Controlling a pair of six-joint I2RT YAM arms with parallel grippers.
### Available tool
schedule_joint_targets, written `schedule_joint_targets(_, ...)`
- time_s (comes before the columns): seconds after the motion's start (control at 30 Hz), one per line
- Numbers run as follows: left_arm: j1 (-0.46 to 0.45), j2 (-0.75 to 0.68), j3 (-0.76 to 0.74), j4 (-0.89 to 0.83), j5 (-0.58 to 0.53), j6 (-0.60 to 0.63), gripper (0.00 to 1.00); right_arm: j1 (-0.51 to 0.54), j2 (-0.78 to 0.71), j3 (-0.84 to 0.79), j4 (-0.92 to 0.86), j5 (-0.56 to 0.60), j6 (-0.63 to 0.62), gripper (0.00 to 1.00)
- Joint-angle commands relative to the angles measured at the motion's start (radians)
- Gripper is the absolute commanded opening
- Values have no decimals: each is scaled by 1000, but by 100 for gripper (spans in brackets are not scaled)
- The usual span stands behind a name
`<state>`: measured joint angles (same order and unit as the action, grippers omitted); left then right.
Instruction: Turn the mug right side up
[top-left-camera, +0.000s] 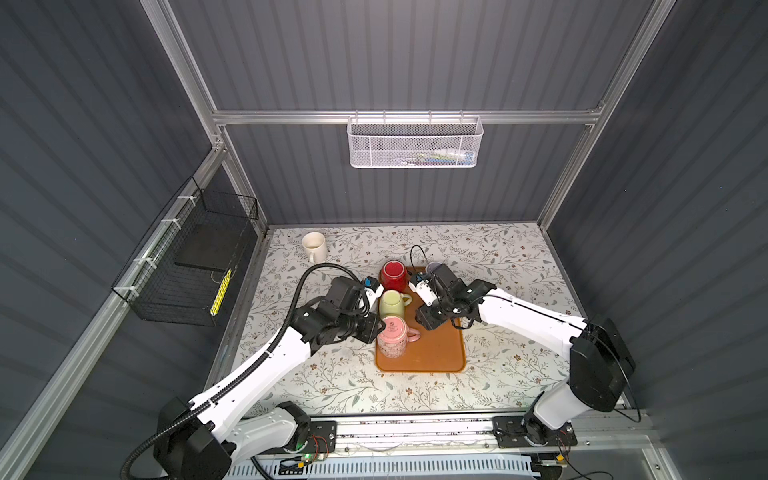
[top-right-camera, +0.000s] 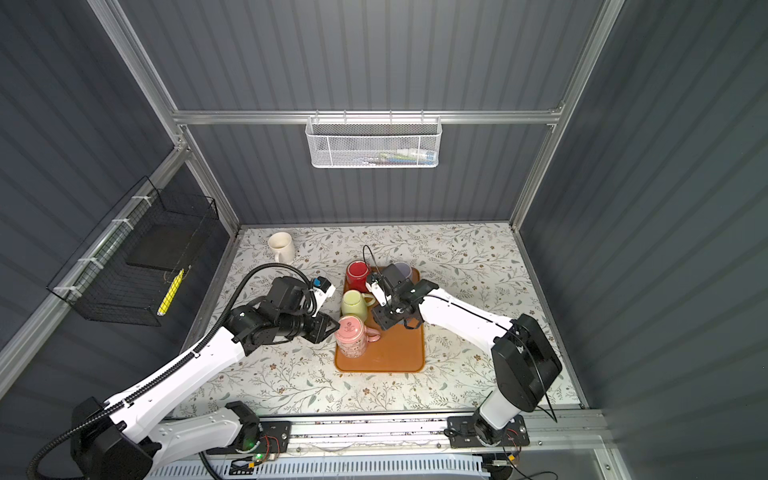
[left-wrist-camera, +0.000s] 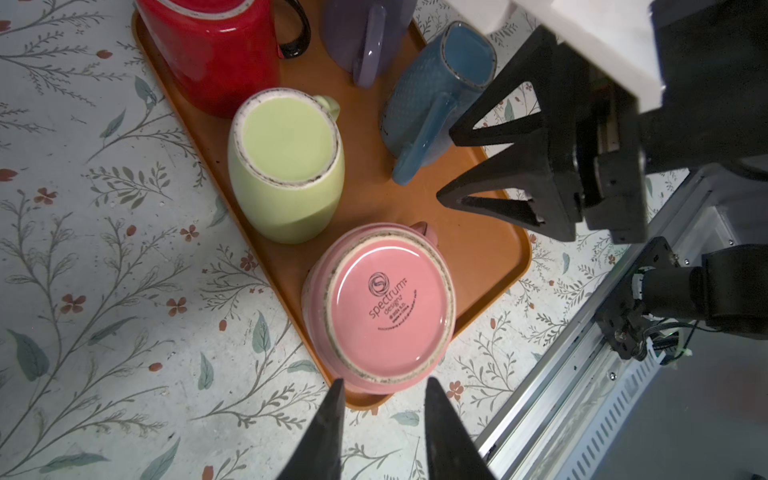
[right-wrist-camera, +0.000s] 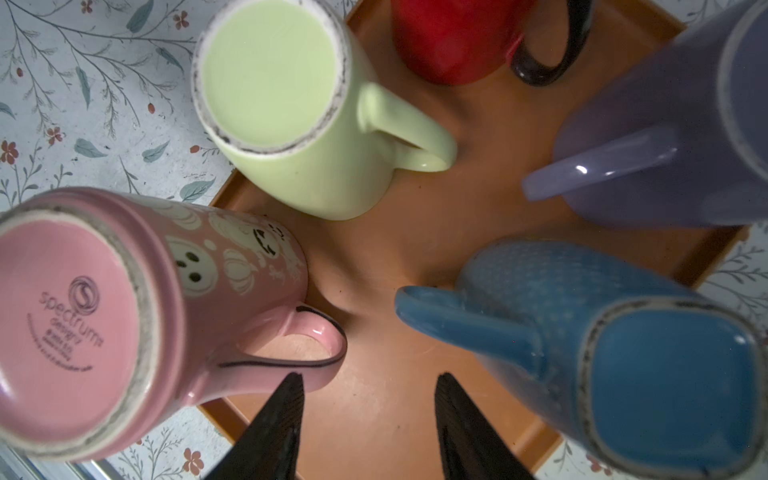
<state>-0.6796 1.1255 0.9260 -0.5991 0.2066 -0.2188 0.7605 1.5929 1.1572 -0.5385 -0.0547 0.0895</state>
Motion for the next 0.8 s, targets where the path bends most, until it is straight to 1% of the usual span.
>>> schedule_joint_targets(0.0,-17,-16,-16,28,-6,-34,32,23,5,-17,6,34,9,53)
schedule_joint_targets(0.13,-21,-7,-19,10,2,-33,31,44,33,-25,14,57,11,53)
schedule_joint_targets(0.27,-24,-17,-57,44,-1,-62,30,56,57,-23,17,85,12,52)
schedule_joint_targets(0.33,-24,-21,-81,70,1,-73,30,57,62,-18,9,91,11,52)
schedule_joint_targets(0.5,-24,-21,-162,183,-37,-94,28,63,53,-31,16,87,22,52)
schedule_joint_targets(0.77,-24,48,-165,278,-55,-93,27,83,24,-83,7,76,77,52)
